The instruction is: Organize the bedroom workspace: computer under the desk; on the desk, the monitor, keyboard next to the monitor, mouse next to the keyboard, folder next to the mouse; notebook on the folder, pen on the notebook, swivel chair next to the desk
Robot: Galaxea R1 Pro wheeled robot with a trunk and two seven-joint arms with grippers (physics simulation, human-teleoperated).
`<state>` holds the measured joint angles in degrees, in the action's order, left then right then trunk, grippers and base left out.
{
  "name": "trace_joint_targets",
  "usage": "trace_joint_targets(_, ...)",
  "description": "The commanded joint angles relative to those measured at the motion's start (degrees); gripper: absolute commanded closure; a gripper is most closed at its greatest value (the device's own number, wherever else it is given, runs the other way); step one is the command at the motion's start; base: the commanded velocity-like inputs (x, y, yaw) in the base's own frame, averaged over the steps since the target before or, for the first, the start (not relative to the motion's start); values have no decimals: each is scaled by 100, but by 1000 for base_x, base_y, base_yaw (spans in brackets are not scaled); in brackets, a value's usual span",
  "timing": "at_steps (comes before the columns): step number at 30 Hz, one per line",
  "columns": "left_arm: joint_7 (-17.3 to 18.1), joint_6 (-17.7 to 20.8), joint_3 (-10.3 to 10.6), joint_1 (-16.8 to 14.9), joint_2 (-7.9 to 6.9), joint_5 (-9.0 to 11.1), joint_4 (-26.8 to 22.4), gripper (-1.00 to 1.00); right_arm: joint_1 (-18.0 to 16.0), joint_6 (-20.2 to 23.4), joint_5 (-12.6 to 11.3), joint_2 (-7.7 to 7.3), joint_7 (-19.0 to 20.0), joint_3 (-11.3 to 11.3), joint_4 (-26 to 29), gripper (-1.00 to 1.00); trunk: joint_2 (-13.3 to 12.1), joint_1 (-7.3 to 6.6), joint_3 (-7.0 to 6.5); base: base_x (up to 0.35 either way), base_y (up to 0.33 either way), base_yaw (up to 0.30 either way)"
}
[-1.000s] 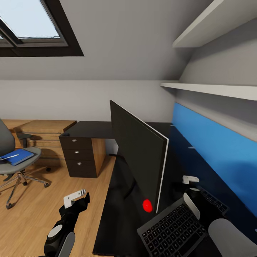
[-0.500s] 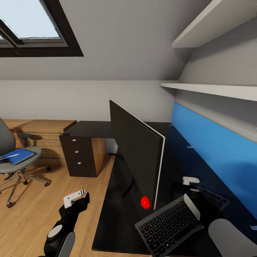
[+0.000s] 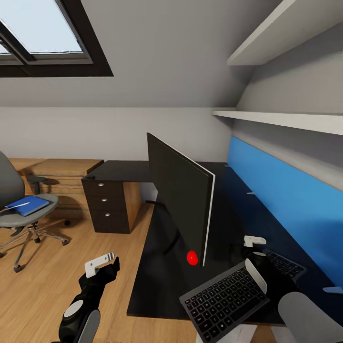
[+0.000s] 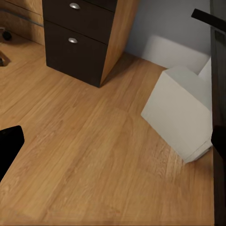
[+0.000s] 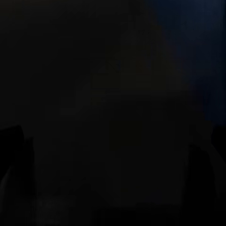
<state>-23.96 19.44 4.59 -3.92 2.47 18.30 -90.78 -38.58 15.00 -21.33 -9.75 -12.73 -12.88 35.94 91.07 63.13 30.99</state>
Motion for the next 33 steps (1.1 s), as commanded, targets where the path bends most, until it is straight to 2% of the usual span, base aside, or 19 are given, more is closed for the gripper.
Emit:
trace_joint_targets(1, -44, 18, 7, -4, -1, 51, -8, -100, 0, 21, -100, -10, -55, -39, -34, -100, 3, 0, 8, -20, 0, 0)
trace_joint_targets(10, -40, 22, 13, -4, -1, 51, -1, -100, 0, -22, -101, -10, -55, -39, -12, -100, 3, 0, 8, -4, 0, 0)
trace_joint_targets(14, -42, 25, 12, -4, -1, 56, 1, -100, 0, -169, -100, -10, -55, -46, 23, -100, 3, 0, 8, -125, 0, 0)
trace_joint_targets(17, -39, 25, 15, -4, -1, 59, 14, -100, 0, -301, -100, -14, -65, -36, 382, -100, 3, 0, 8, -59, 0, 0)
trace_joint_targets(22, -38, 25, 15, -4, 6, 60, 22, -100, 6, -300, -108, -18, -71, -32, 640, -100, -198, -110, -82, -7, 0, 0)
trace_joint_targets(33, -39, 25, 15, -4, 8, 60, 38, -100, 8, -288, -109, -19, -65, -31, 719, -100, -639, -352, -280, 0, 0, 0)
